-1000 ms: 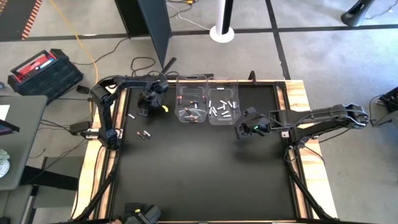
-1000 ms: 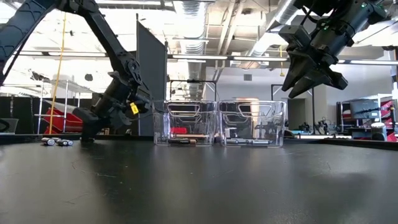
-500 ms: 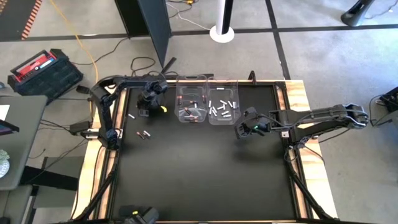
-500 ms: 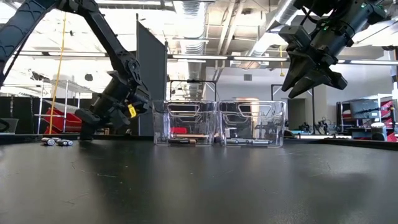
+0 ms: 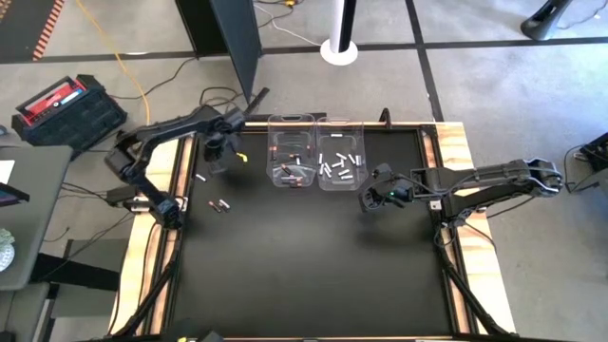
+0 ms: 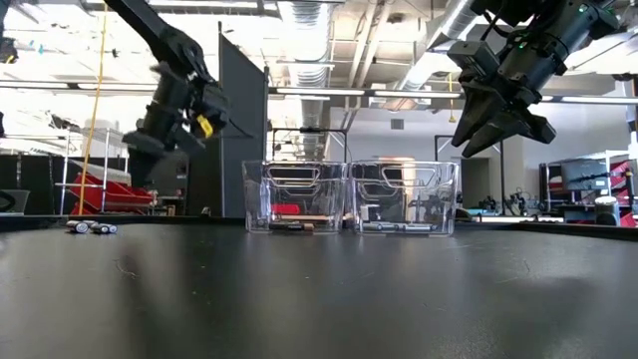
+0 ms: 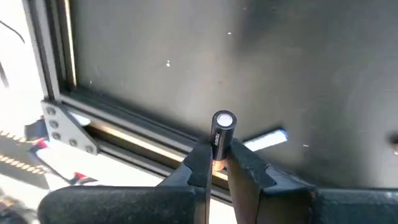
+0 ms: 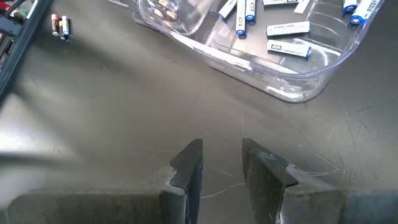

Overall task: Sort batteries
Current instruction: Put the black battery into the left transparent bin

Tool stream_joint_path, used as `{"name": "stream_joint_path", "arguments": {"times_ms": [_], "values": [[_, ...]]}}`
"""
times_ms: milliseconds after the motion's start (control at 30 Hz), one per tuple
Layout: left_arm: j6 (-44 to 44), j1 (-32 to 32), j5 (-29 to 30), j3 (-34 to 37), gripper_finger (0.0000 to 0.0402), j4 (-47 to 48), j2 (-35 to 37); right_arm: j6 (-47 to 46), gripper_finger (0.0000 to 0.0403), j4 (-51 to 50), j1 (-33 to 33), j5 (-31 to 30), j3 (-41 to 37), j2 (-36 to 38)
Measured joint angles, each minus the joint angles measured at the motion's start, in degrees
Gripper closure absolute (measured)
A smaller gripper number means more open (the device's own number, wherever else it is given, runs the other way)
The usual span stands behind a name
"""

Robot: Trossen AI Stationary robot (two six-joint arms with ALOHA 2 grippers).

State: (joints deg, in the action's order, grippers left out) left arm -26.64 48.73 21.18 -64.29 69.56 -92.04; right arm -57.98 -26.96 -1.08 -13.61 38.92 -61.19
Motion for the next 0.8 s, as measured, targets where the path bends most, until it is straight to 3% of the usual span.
{"name": "stream_joint_path", "arguments": {"times_ms": [367,567,800], "values": [[7.4,-0.6,-9.2,-0.1,0.0373,-3.1,11.3,0.2,0.0276,0.0,0.0,0.0,0.0,0.0],[9.9,-3.7,-13.1,-0.1,0.0372,-6.1,13.5,0.2,0.0276,0.0,0.0,0.0,0.0,0.0],[11.4,-8.6,-13.7,-0.1,0.0372,-10.9,13.5,0.1,0.0276,0.0,0.0,0.0,0.0,0.0]]}}
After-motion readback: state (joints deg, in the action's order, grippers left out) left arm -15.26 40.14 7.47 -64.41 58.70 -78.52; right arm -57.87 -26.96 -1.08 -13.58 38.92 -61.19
